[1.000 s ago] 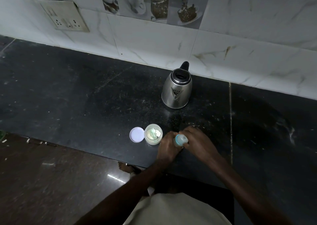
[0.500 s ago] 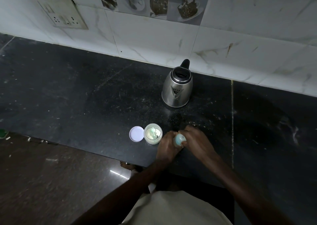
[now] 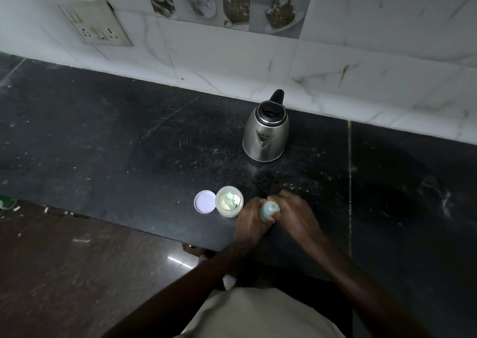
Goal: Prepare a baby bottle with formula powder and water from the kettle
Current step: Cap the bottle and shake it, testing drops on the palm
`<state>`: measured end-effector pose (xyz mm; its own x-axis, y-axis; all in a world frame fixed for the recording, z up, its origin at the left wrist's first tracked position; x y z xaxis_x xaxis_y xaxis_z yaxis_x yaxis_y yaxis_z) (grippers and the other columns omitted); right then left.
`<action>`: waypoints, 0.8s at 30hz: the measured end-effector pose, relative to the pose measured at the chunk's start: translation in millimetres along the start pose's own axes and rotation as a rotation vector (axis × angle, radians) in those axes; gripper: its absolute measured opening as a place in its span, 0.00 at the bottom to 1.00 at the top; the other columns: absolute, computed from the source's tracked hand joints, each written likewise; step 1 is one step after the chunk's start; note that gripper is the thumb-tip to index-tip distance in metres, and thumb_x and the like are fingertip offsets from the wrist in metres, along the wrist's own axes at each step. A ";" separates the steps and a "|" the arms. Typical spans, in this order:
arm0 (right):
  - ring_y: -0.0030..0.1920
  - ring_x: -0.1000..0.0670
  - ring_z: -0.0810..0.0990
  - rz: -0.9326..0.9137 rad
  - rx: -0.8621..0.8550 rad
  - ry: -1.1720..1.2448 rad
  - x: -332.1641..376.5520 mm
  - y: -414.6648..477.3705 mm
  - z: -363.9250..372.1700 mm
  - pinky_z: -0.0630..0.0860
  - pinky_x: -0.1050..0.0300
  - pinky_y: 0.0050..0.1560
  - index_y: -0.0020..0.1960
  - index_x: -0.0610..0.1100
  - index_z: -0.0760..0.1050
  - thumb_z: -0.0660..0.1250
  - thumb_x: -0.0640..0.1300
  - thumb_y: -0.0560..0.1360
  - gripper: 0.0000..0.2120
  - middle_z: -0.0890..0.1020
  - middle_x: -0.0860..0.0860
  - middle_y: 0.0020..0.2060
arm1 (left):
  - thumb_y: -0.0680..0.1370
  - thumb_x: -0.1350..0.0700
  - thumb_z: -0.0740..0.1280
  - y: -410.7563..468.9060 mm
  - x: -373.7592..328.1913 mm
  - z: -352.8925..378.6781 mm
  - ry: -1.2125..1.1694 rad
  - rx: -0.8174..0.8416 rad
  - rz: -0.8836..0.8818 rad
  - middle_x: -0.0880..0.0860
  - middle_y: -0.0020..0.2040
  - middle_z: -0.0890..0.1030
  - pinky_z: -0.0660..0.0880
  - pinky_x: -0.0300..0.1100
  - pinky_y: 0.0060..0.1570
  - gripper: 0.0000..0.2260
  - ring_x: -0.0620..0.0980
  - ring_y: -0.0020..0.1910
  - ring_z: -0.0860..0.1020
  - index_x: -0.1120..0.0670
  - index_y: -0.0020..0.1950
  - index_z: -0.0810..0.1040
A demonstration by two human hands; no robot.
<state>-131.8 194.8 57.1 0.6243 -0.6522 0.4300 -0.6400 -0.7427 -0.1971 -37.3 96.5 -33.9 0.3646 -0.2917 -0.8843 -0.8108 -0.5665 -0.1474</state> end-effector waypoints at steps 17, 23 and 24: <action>0.76 0.44 0.71 0.219 0.126 0.073 -33.8 -24.4 35.9 0.72 0.48 0.72 0.85 0.48 0.51 0.76 0.46 0.76 0.46 0.71 0.46 0.77 | 0.75 0.55 0.77 -4.4 0.3 3.5 0.180 0.098 0.065 0.54 0.67 0.79 0.77 0.52 0.64 0.30 0.53 0.64 0.79 0.53 0.74 0.71; 0.72 0.44 0.75 0.223 0.098 0.120 -33.0 -25.0 34.0 0.74 0.47 0.70 0.85 0.48 0.53 0.75 0.44 0.77 0.44 0.73 0.46 0.76 | 0.77 0.55 0.76 -6.3 4.3 2.8 0.185 0.122 0.042 0.57 0.75 0.75 0.74 0.53 0.71 0.37 0.56 0.73 0.76 0.56 0.82 0.63; 0.72 0.44 0.76 0.218 0.092 0.129 -33.2 -24.1 33.5 0.75 0.46 0.70 0.85 0.48 0.53 0.75 0.44 0.76 0.45 0.73 0.46 0.76 | 0.77 0.56 0.76 -6.2 3.2 1.3 0.182 0.119 0.041 0.57 0.76 0.75 0.73 0.51 0.73 0.37 0.56 0.74 0.75 0.57 0.82 0.63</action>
<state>-122.1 229.3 18.0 0.4102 -0.7779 0.4761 -0.7059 -0.6013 -0.3743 -31.6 100.0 -36.4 0.3980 -0.4530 -0.7977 -0.8710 -0.4595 -0.1737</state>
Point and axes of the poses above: each hand's wrist, its own y-axis towards the middle knuckle, its own z-axis out of the palm, x = y × z, the point moved 4 cm from there along y, towards the middle knuckle
